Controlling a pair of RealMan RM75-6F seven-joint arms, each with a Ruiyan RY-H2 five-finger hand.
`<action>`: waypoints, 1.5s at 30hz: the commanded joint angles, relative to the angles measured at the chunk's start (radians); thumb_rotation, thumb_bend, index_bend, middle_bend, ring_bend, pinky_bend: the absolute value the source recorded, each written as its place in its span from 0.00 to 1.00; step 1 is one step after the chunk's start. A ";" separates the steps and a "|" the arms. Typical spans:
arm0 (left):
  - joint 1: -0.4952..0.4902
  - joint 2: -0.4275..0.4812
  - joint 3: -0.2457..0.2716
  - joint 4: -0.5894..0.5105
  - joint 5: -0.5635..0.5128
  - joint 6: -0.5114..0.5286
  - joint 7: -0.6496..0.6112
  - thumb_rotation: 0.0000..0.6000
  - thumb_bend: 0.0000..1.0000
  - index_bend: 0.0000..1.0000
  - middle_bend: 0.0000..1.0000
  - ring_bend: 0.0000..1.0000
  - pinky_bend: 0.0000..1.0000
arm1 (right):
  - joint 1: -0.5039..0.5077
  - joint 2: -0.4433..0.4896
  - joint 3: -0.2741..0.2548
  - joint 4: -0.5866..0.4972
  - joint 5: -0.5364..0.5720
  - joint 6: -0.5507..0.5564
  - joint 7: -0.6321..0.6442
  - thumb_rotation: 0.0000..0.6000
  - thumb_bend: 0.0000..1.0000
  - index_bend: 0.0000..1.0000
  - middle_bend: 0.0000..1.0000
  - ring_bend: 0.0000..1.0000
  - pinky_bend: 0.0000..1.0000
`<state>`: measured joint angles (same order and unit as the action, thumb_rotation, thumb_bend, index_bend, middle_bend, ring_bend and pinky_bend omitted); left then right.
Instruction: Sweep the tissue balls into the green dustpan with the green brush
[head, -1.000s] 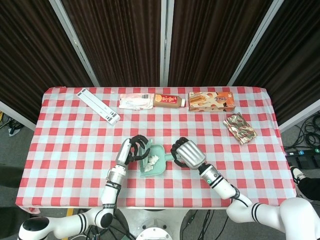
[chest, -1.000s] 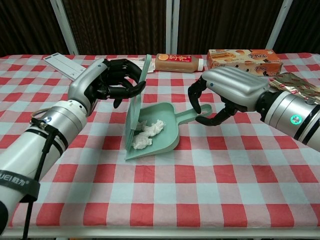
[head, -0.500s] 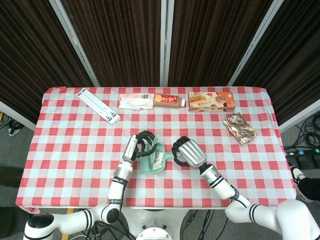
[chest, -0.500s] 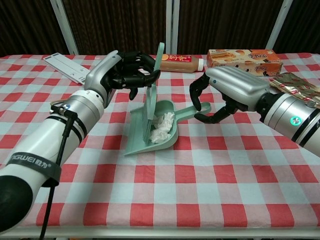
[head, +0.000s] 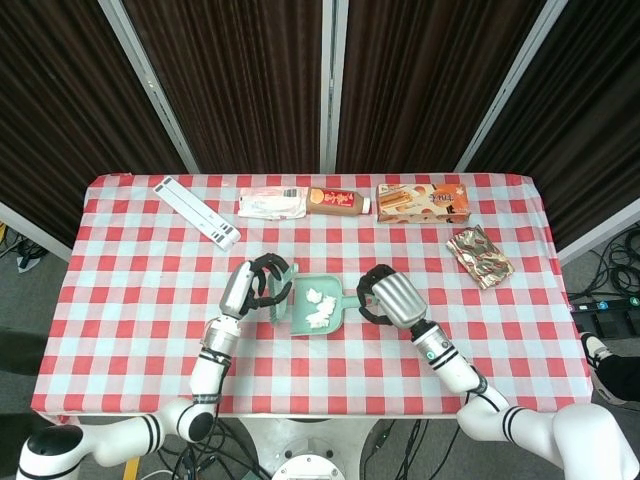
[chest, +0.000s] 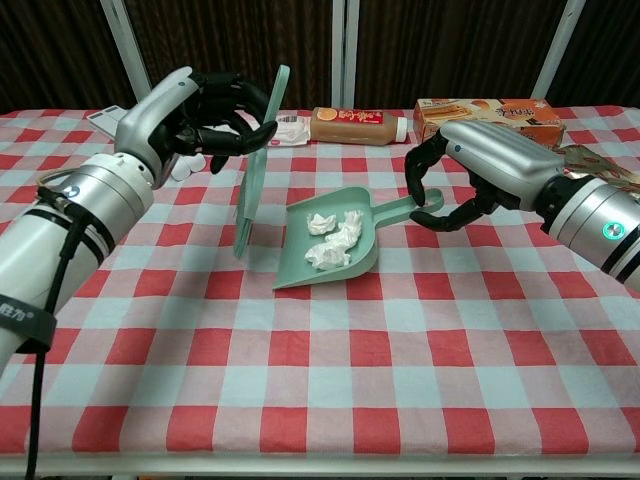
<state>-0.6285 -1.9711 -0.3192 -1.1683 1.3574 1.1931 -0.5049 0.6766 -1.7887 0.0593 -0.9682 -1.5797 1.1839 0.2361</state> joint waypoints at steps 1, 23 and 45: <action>0.016 0.013 0.029 0.025 0.027 0.029 0.019 1.00 0.38 0.49 0.50 0.49 0.80 | -0.004 -0.007 -0.002 0.020 0.012 -0.019 0.005 1.00 0.42 0.61 0.62 0.34 0.26; 0.067 0.308 0.163 0.048 0.032 -0.071 0.375 1.00 0.38 0.48 0.48 0.49 0.79 | -0.074 0.317 0.051 -0.389 0.164 -0.085 -0.290 1.00 0.00 0.00 0.10 0.00 0.02; 0.217 0.580 0.176 -0.214 -0.038 0.067 0.527 1.00 0.15 0.19 0.23 0.23 0.34 | -0.325 0.599 -0.007 -0.453 0.138 0.158 -0.163 1.00 0.12 0.00 0.20 0.04 0.09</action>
<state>-0.4600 -1.4463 -0.1702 -1.3647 1.3036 1.2152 0.0124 0.3810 -1.2120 0.0654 -1.4277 -1.4261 1.3127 0.0404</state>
